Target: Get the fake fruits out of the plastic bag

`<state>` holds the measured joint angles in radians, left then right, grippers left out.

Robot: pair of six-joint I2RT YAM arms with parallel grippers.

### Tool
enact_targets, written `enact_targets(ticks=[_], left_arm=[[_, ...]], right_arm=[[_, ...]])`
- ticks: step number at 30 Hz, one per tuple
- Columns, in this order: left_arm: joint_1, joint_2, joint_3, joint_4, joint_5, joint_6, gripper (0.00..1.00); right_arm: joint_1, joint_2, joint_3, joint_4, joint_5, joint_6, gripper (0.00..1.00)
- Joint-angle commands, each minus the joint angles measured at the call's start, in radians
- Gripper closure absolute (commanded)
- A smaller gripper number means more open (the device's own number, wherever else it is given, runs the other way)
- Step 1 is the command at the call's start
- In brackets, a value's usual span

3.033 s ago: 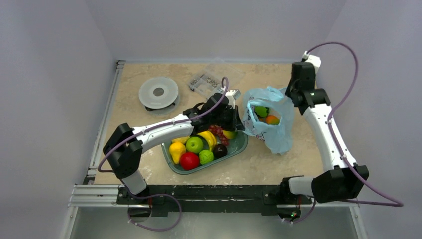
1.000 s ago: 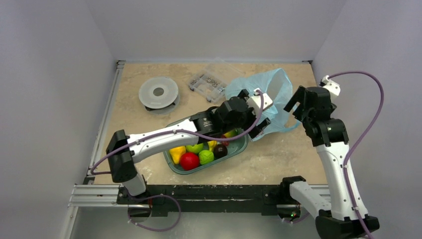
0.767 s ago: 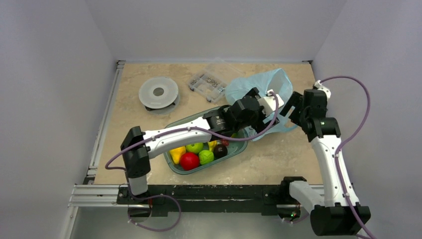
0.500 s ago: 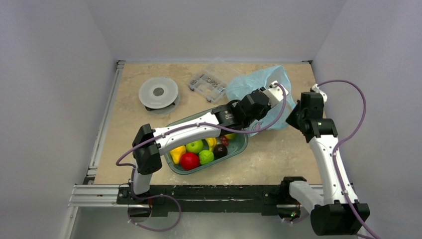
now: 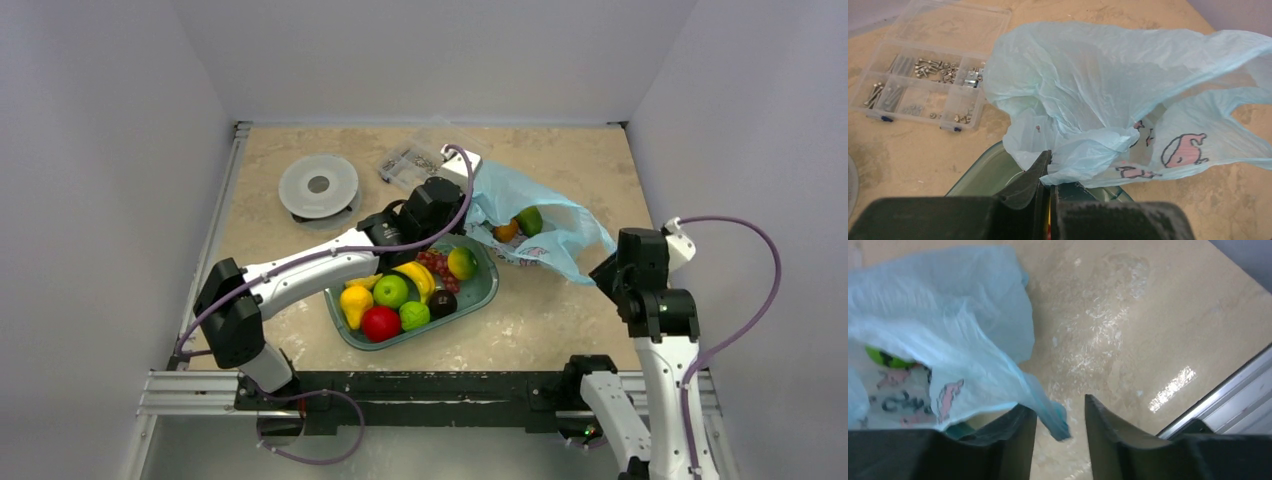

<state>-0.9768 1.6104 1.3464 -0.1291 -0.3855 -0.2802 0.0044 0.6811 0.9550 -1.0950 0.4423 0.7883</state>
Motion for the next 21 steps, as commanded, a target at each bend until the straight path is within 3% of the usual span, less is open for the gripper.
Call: enact_targets(ticks=[1,3,5,7,10,13,14,17,21], left_arm=[[0.007,-0.050,-0.010,0.113,0.118,-0.103,1.00],[0.007,-0.055,-0.015,0.113,0.134,-0.135,1.00],[0.007,-0.060,-0.027,0.159,0.138,-0.164,1.00],[0.007,-0.063,-0.033,0.177,0.139,-0.187,1.00],[0.008,-0.055,-0.009,0.157,0.126,-0.213,1.00],[0.012,-0.031,0.065,0.028,0.091,-0.249,1.00],[0.013,-0.028,0.081,0.005,0.085,-0.261,1.00],[0.013,-0.034,0.079,0.013,0.079,-0.292,1.00],[0.015,-0.047,0.063,0.018,0.065,-0.325,1.00]], right_arm=[[-0.002,-0.040,0.127,0.109,-0.284,-0.238,0.46],[-0.002,-0.038,0.217,0.129,-0.375,-0.303,0.32],[-0.001,0.046,0.321,0.089,-0.435,-0.375,0.26],[-0.002,0.132,0.387,0.051,-0.487,-0.422,0.26],[0.018,0.162,0.385,0.122,-0.556,-0.438,0.27],[0.136,0.194,0.389,0.187,-0.547,-0.402,0.30],[0.201,0.206,0.380,0.214,-0.522,-0.381,0.33],[0.351,0.266,0.306,0.306,-0.478,-0.323,0.62],[0.393,0.278,0.128,0.479,-0.269,-0.219,0.94]])
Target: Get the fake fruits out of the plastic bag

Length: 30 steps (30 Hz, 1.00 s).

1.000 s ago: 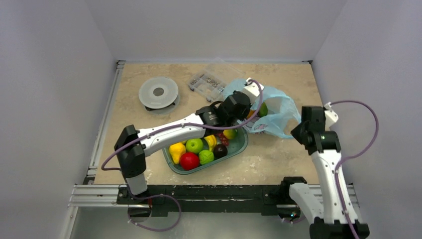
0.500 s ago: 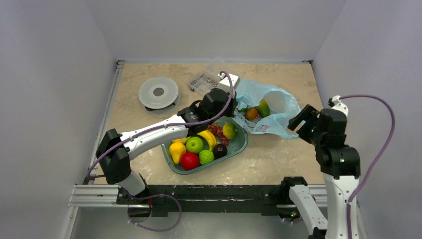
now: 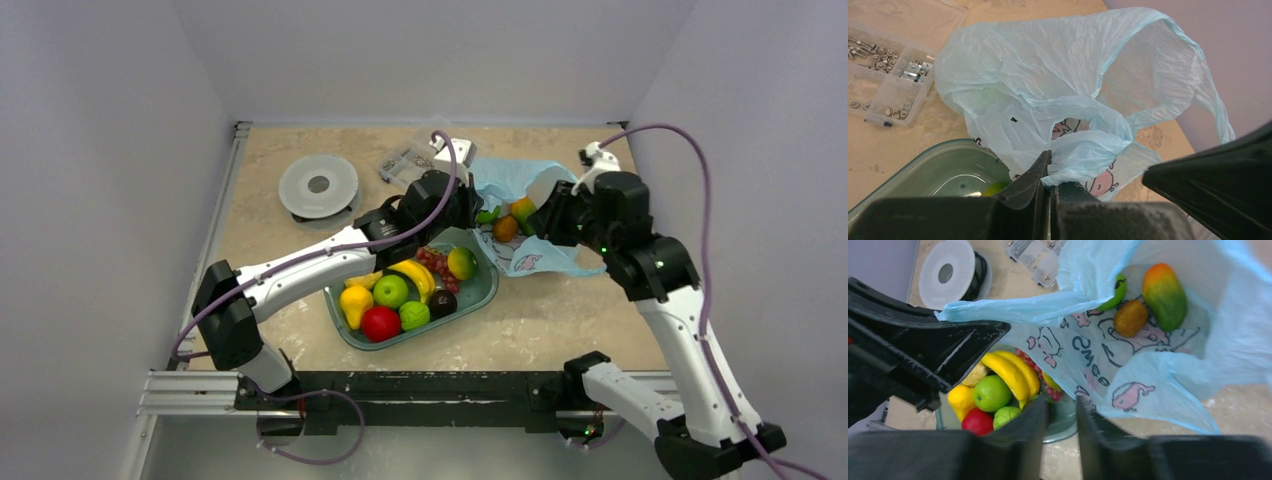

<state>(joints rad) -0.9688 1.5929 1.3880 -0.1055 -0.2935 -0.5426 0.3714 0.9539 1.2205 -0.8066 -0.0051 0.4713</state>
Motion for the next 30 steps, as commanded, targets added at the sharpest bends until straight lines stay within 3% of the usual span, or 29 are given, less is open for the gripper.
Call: enact_targets(ticks=[1,6,11,15,18,24,28,30], left_arm=[[0.007,-0.030,0.018,-0.002,-0.024,-0.067,1.00],[0.007,-0.029,0.005,0.003,-0.007,-0.092,1.00],[0.014,-0.043,-0.018,0.023,-0.008,-0.102,1.00],[0.053,-0.042,-0.039,0.030,0.014,-0.157,1.00],[0.102,-0.048,-0.073,0.061,0.082,-0.186,1.00],[0.116,-0.065,-0.152,0.138,0.167,-0.179,1.00],[0.118,-0.079,-0.192,0.169,0.205,-0.169,1.00],[0.118,-0.081,-0.204,0.168,0.220,-0.151,1.00]], right_arm=[[0.027,-0.004,-0.202,0.252,0.228,0.112,1.00],[0.027,0.033,-0.323,0.451,0.354,0.153,1.00],[0.027,0.145,-0.382,0.638,0.374,0.197,1.00],[0.027,0.244,-0.485,0.794,0.465,0.315,1.00],[0.015,0.294,-0.571,0.767,0.570,0.472,1.00],[0.009,0.245,-0.715,0.522,0.534,0.756,1.00],[0.009,0.061,-0.868,0.662,0.469,0.638,1.00],[0.008,0.008,-0.860,0.703,0.446,0.525,0.93]])
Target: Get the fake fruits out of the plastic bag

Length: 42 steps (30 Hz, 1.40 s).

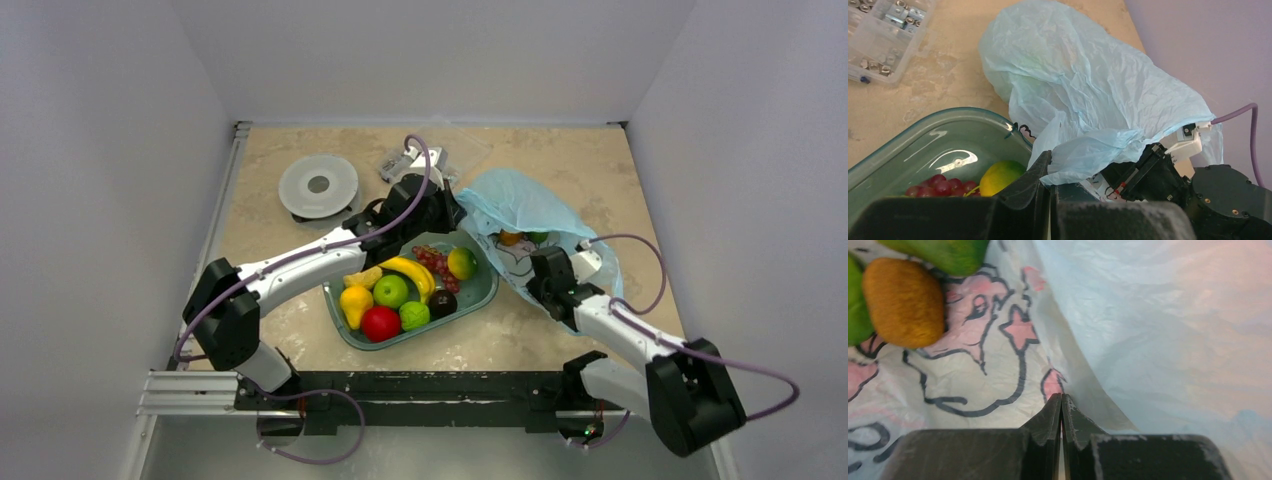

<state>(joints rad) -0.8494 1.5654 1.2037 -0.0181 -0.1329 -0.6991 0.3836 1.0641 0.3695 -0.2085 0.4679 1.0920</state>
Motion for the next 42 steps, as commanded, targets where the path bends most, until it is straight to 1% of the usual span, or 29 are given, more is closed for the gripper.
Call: enact_targets(ticks=[1,3,7,10,12,15,17,20,27,29,33,36,37,39,40,42], left_arm=[[-0.001,-0.055,-0.024,0.083,0.070,0.011,1.00],[-0.002,-0.057,-0.031,0.086,0.088,0.021,1.00],[-0.002,-0.059,-0.043,0.105,0.113,0.021,1.00],[-0.002,-0.056,-0.047,0.112,0.128,0.017,1.00],[-0.002,-0.053,-0.049,0.114,0.128,0.012,1.00],[-0.002,-0.046,-0.050,0.117,0.128,0.009,1.00],[-0.002,-0.042,-0.047,0.117,0.128,0.007,1.00],[-0.001,-0.038,-0.036,0.100,0.116,0.014,1.00],[0.015,-0.020,-0.006,0.062,0.104,0.036,1.00],[0.020,-0.007,0.014,0.039,0.107,0.047,1.00],[0.034,0.013,0.036,0.021,0.128,0.069,1.00],[0.046,0.023,0.040,0.020,0.149,0.075,1.00],[0.050,0.027,0.043,0.020,0.155,0.077,1.00],[0.059,0.040,0.052,0.002,0.169,0.083,1.00],[0.065,0.050,0.061,-0.021,0.175,0.085,1.00],[0.077,0.072,0.084,-0.037,0.196,0.094,1.00]], right_arm=[[-0.004,-0.116,0.023,0.092,-0.043,-0.130,0.90],[-0.003,-0.124,0.112,0.020,-0.029,-0.169,0.80],[-0.003,-0.088,0.204,0.041,-0.028,-0.283,0.61],[-0.004,-0.028,0.240,0.057,-0.025,-0.309,0.51],[-0.005,0.014,0.258,0.081,-0.046,-0.313,0.47],[-0.005,0.071,0.272,0.123,-0.045,-0.283,0.47],[-0.004,0.109,0.264,0.184,-0.024,-0.274,0.47],[-0.006,0.173,0.279,0.226,0.022,-0.274,0.47],[-0.023,0.327,0.301,0.326,0.015,-0.280,0.46],[-0.027,0.370,0.314,0.340,0.018,-0.282,0.45],[-0.032,0.439,0.346,0.358,0.021,-0.295,0.40],[-0.046,0.481,0.356,0.372,0.012,-0.297,0.40],[-0.049,0.491,0.356,0.384,0.008,-0.298,0.40],[-0.054,0.507,0.363,0.387,0.001,-0.310,0.44],[-0.054,0.508,0.375,0.375,0.000,-0.320,0.47],[-0.054,0.483,0.380,0.354,0.000,-0.336,0.57]])
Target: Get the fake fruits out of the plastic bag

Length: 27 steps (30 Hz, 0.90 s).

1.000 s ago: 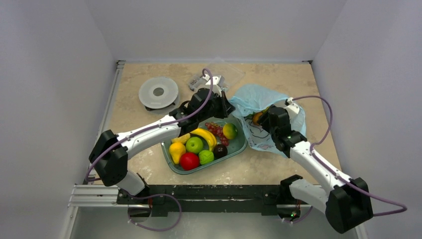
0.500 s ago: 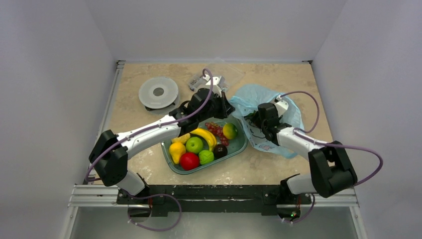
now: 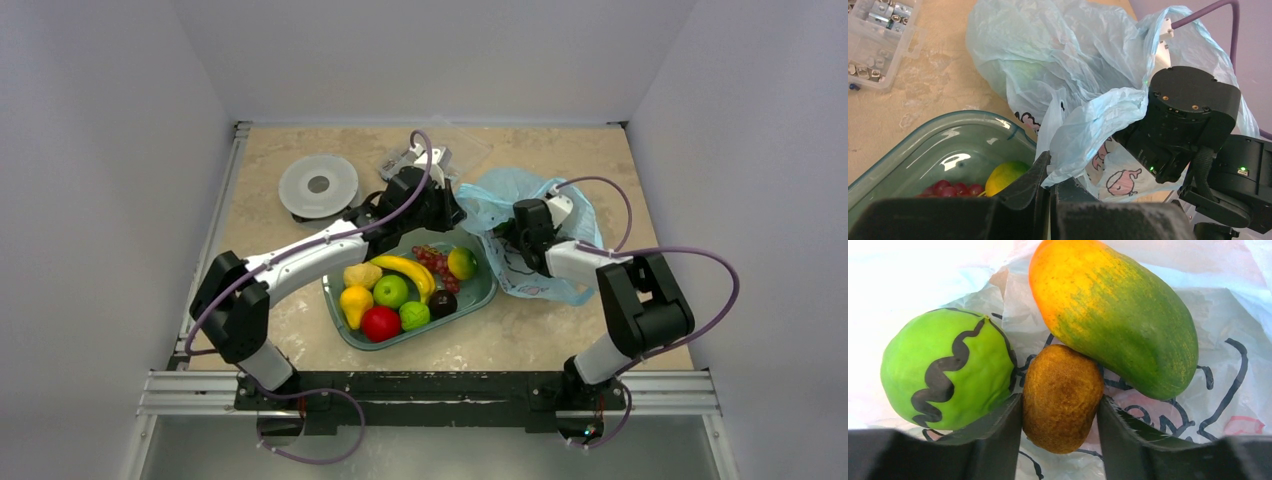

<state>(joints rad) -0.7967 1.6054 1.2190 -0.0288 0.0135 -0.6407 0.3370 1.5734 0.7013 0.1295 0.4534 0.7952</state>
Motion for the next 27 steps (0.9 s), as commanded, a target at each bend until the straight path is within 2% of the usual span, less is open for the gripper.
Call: enact_targets(ticks=[1,5,9,17,21,24,27], left_arm=[[0.031,0.046,0.082,-0.035,0.060,0.044,1.00],[0.064,0.103,0.151,-0.073,0.110,0.056,1.00],[0.083,0.133,0.208,-0.098,0.123,0.066,1.00],[0.086,0.147,0.225,-0.093,0.158,0.043,1.00],[0.086,0.153,0.222,-0.083,0.171,0.030,1.00],[0.085,0.161,0.226,-0.081,0.178,0.028,1.00],[0.086,0.162,0.228,-0.092,0.182,0.026,1.00]], right_arm=[[-0.008,-0.048,0.046,0.005,0.010,-0.050,0.63],[-0.006,-0.174,0.039,-0.079,-0.003,-0.113,0.86],[-0.007,-0.320,0.024,-0.195,-0.100,-0.162,1.00],[-0.002,-0.606,0.031,-0.495,-0.311,-0.273,1.00],[0.035,-0.690,0.042,-0.569,-0.530,-0.298,1.00],[0.154,-0.724,0.029,-0.580,-0.573,-0.293,1.00],[0.325,-0.709,0.022,-0.558,-0.470,-0.264,1.00]])
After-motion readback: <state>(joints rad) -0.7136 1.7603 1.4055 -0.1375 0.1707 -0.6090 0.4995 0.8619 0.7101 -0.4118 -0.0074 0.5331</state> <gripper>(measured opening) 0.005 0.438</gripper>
